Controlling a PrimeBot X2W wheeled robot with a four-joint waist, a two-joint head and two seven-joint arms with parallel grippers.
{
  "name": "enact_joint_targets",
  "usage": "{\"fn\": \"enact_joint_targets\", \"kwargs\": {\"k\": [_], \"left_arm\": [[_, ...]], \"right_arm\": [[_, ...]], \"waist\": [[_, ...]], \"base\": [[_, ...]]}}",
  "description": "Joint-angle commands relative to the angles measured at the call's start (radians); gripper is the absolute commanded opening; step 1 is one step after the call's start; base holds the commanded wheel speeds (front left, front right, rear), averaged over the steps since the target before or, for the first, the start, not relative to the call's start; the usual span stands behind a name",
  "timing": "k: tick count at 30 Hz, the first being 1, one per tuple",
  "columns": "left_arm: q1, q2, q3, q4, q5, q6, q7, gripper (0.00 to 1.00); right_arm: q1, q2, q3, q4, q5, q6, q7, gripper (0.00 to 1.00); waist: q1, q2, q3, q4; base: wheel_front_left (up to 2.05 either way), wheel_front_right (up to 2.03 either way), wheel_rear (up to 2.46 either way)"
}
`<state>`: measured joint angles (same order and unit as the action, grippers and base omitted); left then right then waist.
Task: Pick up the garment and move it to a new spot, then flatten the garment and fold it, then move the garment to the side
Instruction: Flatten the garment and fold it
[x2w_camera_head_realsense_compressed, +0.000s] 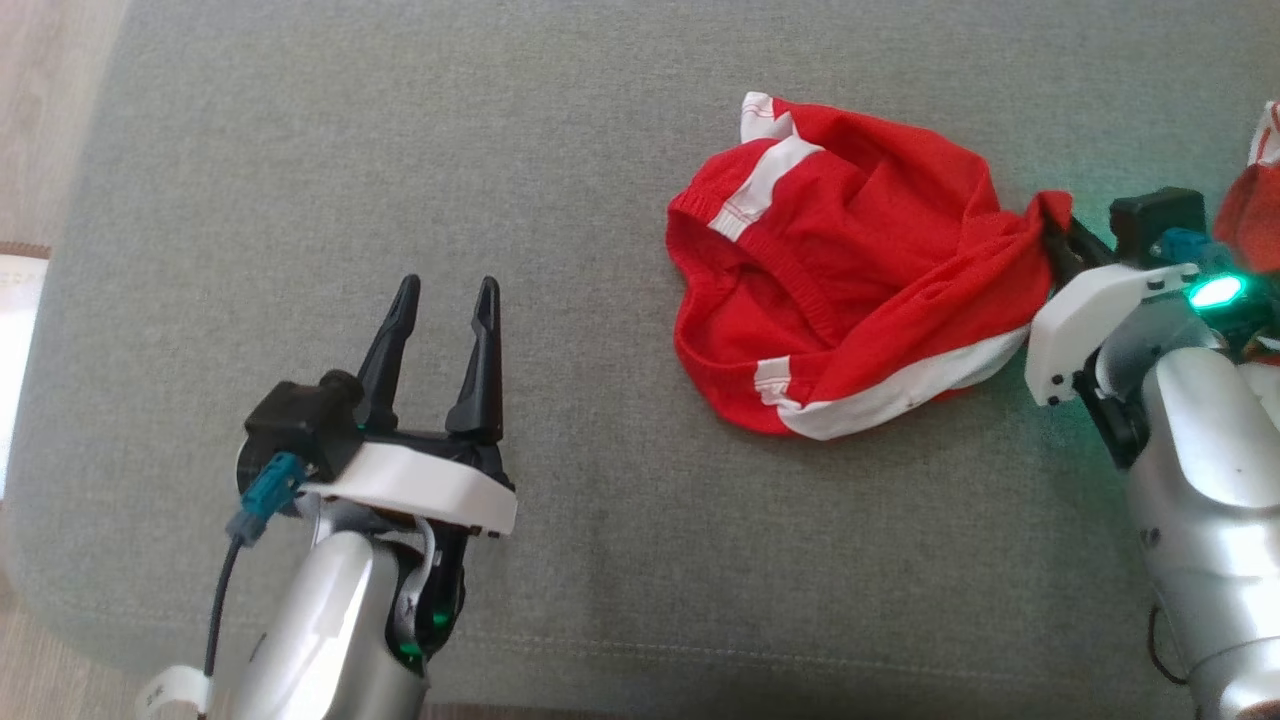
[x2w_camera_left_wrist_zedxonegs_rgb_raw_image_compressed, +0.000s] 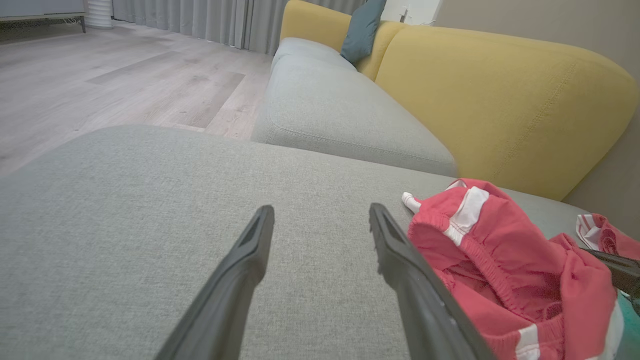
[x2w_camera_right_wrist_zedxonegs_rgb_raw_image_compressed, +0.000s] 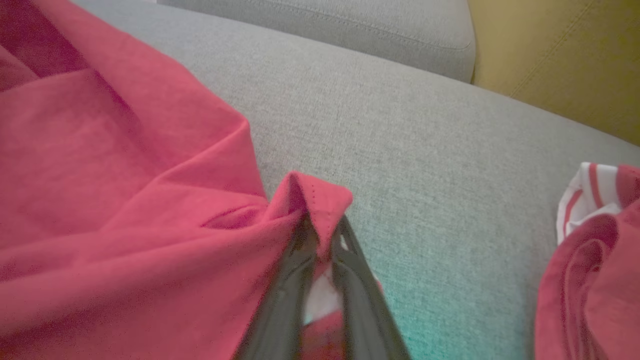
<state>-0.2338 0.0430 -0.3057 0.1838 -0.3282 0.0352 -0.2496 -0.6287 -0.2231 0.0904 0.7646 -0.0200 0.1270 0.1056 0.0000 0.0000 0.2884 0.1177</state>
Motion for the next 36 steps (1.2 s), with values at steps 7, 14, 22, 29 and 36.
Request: {"fn": "enact_joint_targets", "kwargs": {"k": [7, 14, 22, 29, 36], "left_arm": [[-0.046, 0.007, 0.037, -0.029, -0.001, 0.005, -0.012, 1.00], [-0.032, 0.007, 0.049, -0.043, 0.003, 0.004, -0.012, 1.00], [-0.018, 0.007, 0.049, -0.071, 0.004, -0.002, -0.012, 1.00], [-0.008, 0.007, 0.042, -0.085, 0.008, -0.009, -0.012, 1.00], [-0.022, 0.007, 0.028, -0.074, 0.026, -0.031, -0.012, 1.00]], "right_arm": [[-0.055, -0.010, 0.022, 0.010, 0.029, 0.004, -0.102, 1.00], [-0.001, 0.000, -0.052, -0.072, 0.065, 0.004, -0.201, 1.00], [0.157, 0.072, -0.135, -0.294, 0.097, 0.004, -0.235, 1.00], [0.359, 0.158, -0.180, -0.541, 0.093, 0.004, -0.211, 1.00], [0.423, 0.172, -0.167, -0.627, 0.109, 0.004, -0.193, 1.00]], "waist": [[0.0000, 0.0000, -0.011, -0.026], [0.0000, 0.0000, -0.053, -0.085], [0.0000, 0.0000, -0.089, -0.157], [0.0000, 0.0000, -0.099, -0.216], [0.0000, 0.0000, -0.081, -0.244]], "base": [[0.00, 0.00, 0.00], [0.00, 0.00, 0.00], [0.00, 0.00, 0.00], [0.00, 0.00, 0.00], [0.00, 0.00, 0.00]]}}
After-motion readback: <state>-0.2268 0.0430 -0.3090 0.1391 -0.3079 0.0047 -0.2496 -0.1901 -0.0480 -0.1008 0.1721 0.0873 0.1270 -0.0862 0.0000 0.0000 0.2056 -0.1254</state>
